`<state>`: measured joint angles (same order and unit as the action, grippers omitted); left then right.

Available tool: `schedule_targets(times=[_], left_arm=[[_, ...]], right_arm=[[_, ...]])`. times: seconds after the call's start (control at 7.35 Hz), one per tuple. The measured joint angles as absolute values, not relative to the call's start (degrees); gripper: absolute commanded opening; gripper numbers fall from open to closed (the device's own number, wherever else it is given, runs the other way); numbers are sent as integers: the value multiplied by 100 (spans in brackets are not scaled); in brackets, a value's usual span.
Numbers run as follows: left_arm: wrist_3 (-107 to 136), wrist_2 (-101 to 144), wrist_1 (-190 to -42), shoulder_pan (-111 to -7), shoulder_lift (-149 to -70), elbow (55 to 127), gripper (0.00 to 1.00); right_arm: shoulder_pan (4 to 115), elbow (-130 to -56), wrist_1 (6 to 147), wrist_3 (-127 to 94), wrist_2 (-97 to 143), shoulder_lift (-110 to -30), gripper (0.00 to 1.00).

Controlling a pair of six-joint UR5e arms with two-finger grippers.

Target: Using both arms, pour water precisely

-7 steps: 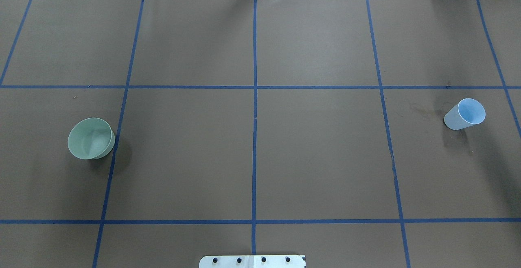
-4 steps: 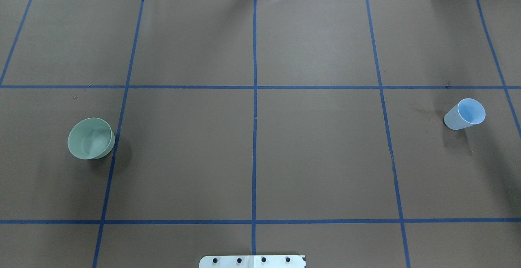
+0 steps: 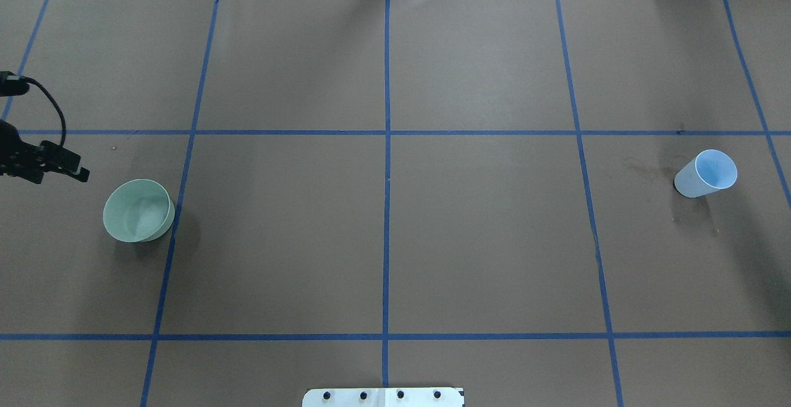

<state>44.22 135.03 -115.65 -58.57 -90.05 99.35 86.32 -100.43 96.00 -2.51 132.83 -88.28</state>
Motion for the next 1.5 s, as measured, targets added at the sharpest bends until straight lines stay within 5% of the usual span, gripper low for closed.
schedule_targets(times=[0.41,0.68,0.82,1.09,1.22,1.5], left_arm=[[4795,13004,-11659,-5204,-9162,9798,98],[4812,12961,-11677,-5056,-9189,9719,84],[4815,12955,-11678,-5022,-9191,9704,74],[4837,12948,-11673,-4995,-9199,9665,14],[4865,12948,-11674,-4982,-9219,9624,0],[4918,12980,-11658,-4962,-9365,9590,0]], right_arm=[[8601,-10037,9595,-253,13305,-8832,99],[8566,-10025,9595,-255,13306,-8833,99],[8548,-10019,9597,-255,13307,-8833,99],[8521,-10013,9598,-255,13305,-8833,99],[8509,-10009,9597,-257,13301,-8832,99],[8491,-10001,9594,-259,13296,-8830,99]])
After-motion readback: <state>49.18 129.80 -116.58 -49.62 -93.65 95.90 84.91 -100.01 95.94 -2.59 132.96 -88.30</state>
